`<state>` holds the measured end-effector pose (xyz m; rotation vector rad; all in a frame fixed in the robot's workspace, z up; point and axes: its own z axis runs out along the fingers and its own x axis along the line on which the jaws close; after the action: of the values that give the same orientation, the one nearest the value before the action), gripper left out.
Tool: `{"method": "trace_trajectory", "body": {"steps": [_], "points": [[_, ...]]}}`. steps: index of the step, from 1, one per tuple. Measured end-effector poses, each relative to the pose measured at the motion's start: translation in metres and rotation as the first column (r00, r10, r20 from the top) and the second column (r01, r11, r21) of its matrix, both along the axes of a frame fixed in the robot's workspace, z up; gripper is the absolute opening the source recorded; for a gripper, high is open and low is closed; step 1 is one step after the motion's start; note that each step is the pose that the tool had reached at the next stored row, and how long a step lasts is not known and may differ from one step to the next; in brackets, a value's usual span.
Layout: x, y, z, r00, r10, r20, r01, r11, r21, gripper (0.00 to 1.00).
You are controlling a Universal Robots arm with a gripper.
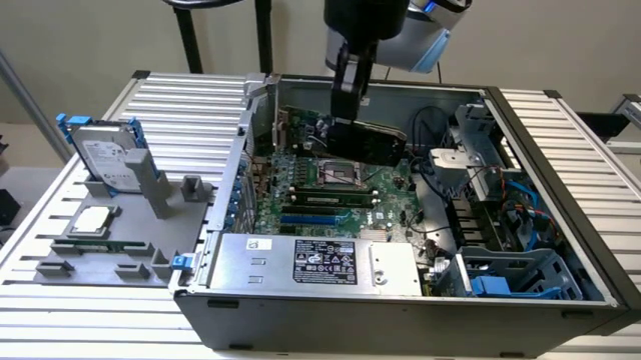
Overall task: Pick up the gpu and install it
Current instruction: 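Insert the gpu into the slot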
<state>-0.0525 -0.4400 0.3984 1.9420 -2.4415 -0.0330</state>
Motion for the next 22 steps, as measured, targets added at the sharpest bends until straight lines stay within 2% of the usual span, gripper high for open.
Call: {"method": "trace_trajectory", "body": {"steps": [4,7,9,10,12,15,17,19,22], "points": [[0.000,0.0000,-0.0023,0.9974,0.072,0.0023,-0.072,0.9974,-0.0001,0.00],[0.000,0.0000,-0.0050,0.9919,0.127,0.0063,-0.127,0.9919,-0.0001,0.00],[0.000,-0.0001,-0.0062,0.9887,0.150,0.0111,-0.150,0.9887,0.0035,0.00],[0.000,-0.0002,-0.0067,0.9877,0.156,0.0145,-0.156,0.9877,0.0075,0.00],[0.000,-0.0018,-0.0079,0.9867,0.161,0.0211,-0.162,0.9866,0.0197,0.00],[-0.002,-0.0090,-0.0104,0.9864,0.162,0.0277,-0.163,0.9858,0.0410,0.00],[-0.003,-0.0148,-0.0122,0.9864,0.161,0.0296,-0.163,0.9853,0.0516,0.00],[-0.004,-0.0197,-0.0146,0.9864,0.161,0.0307,-0.163,0.9849,0.0579,0.00],[-0.005,-0.0246,-0.0193,0.9865,0.161,0.0315,-0.162,0.9847,0.0622,0.00]]}}
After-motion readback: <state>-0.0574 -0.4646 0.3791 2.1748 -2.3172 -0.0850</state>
